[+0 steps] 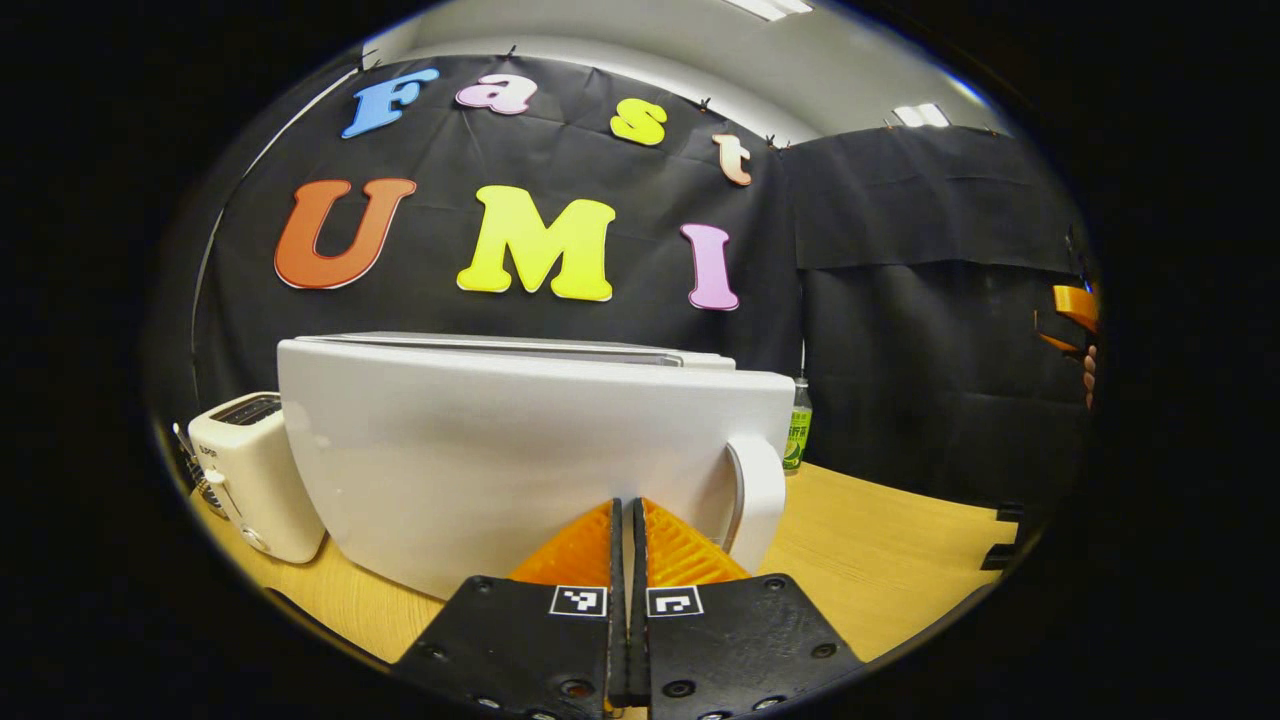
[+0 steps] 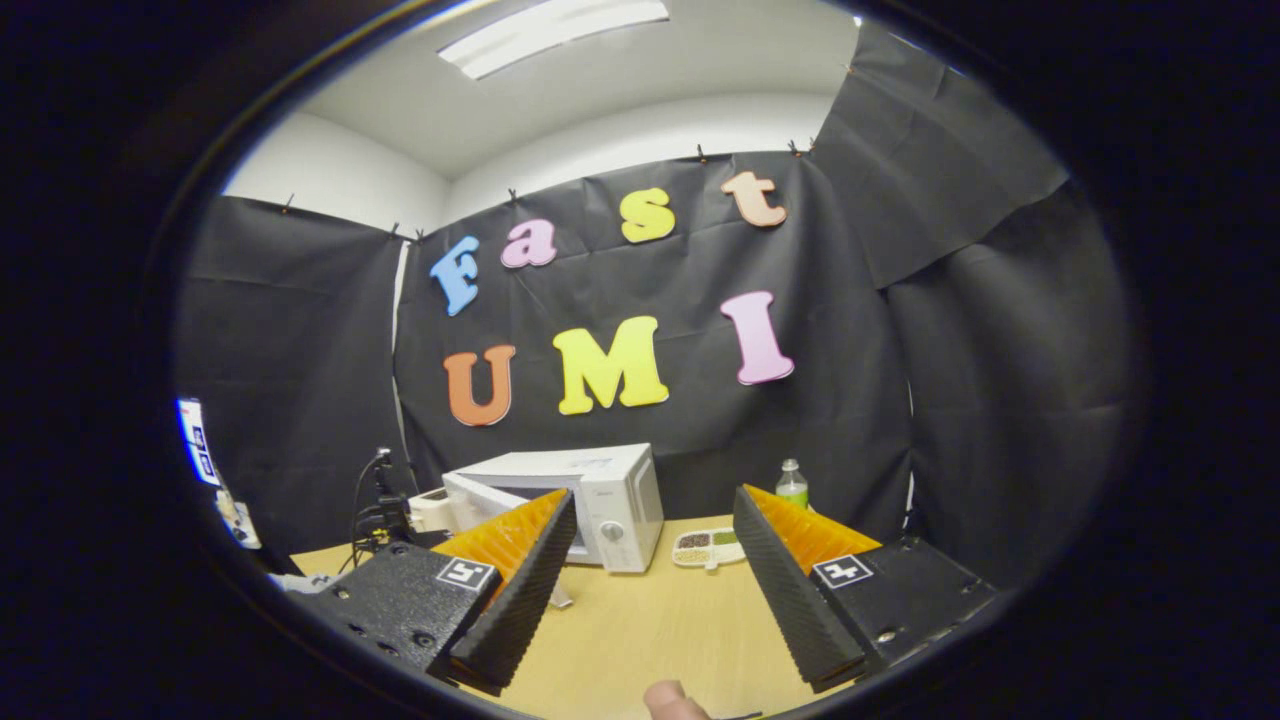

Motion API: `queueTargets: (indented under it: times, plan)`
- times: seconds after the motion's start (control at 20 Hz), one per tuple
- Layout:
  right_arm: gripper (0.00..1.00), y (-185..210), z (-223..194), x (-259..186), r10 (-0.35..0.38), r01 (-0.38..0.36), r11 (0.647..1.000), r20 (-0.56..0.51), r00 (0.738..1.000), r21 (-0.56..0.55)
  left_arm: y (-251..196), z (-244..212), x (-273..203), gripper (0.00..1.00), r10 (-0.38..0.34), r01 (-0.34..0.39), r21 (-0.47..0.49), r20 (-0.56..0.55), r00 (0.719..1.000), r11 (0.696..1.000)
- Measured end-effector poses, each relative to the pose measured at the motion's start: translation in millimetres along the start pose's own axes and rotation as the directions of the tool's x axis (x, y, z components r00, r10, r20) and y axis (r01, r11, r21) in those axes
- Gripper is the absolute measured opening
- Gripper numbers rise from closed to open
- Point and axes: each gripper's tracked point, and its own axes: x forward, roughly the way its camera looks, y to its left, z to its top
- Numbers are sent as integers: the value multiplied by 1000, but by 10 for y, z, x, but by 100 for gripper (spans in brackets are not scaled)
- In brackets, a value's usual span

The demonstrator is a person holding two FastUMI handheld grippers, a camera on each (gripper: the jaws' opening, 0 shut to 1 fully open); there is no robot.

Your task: Open the microwave oven with the left hand, put the food in, and close the microwave oven.

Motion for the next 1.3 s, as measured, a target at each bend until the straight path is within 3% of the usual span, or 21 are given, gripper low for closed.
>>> queueTargets:
  times: [0.05, 0.1, 0.25, 0.3, 0.45, 0.5, 0.55, 0.6, 0.65, 0.7, 0.75, 0.8, 0.85, 0.95, 1.0, 1.05, 1.1, 1.2, 1.3]
  plan:
    - [100, -11, -26, 25, 0, 0, 1000, -2, 1000, -1, 2, -6, 98, 0, 12, -12, 4, 0, 1000, 1000]
    - [91, -23, -49, 48, 4, -4, 1000, -7, 1000, -1, 18, -21, 182, 0, 26, -26, 11, -4, 1000, 1000]
    - [91, -94, -129, 142, 7, -7, 1000, -21, 1000, 10, 19, -30, 417, 0, 42, -42, -7, -4, 999, 999]
    - [100, -127, -159, 174, 6, -5, 1000, -25, 1000, 16, 34, -27, 487, 0, 50, -50, -18, -4, 999, 999]
    - [100, -222, -291, 265, -1, 3, 999, -54, 999, 37, 106, 7, 671, 0, 93, -93, -50, -3, 996, 994]
    - [91, -237, -315, 300, 3, 0, 999, -58, 998, 45, 137, 21, 735, 0, 113, -113, -52, -5, 994, 992]
    - [100, -254, -340, 326, 6, -3, 999, -62, 998, 52, 155, 18, 790, 0, 135, -135, -50, -5, 991, 990]
    - [92, -273, -371, 355, 9, -6, 998, -66, 998, 55, 199, 24, 847, 0, 162, -162, -48, -9, 987, 986]
    - [100, -310, -400, 378, 8, -4, 998, -69, 998, 58, 253, 3, 880, 0, 196, -197, -42, -18, 980, 980]
    - [91, -345, -431, 395, 4, 1, 998, -75, 997, 61, 296, 2, 899, 0, 218, -219, -40, -22, 976, 975]
    - [100, -375, -454, 412, 0, 5, 998, -79, 997, 66, 267, 33, 934, 1, 232, -233, -39, -9, 973, 972]
    - [91, -402, -481, 421, -4, 10, 997, -88, 996, 73, 288, 45, 967, 1, 249, -249, -35, -3, 968, 968]
    - [100, -425, -535, 428, -5, 13, 997, -99, 995, 79, 391, -32, 1008, 0, 289, -291, -32, -45, 956, 956]
    - [100, -465, -624, 436, -14, 25, 996, -125, 992, 86, 370, 20, 1009, 1, 315, -315, -21, -11, 949, 949]
    - [91, -480, -659, 438, -23, 35, 995, -136, 990, 90, 360, -14, 1051, 1, 326, -327, -5, -18, 945, 945]
    - [91, -490, -690, 429, -30, 44, 995, -149, 988, 91, 351, 16, 1058, 0, 338, -338, 9, -10, 941, 941]
    - [100, -485, -714, 428, -33, 48, 995, -156, 987, 92, 331, 5, 1056, 1, 351, -351, 11, -13, 936, 936]
    - [100, -450, -750, 397, -38, 55, 994, -175, 984, 92, 412, 14, 948, 0, 434, -433, 27, -17, 901, 901]
    - [100, -390, -777, 360, -35, 57, 993, -193, 981, 107, 279, 74, 841, 1, 442, -441, 49, -13, 897, 896]
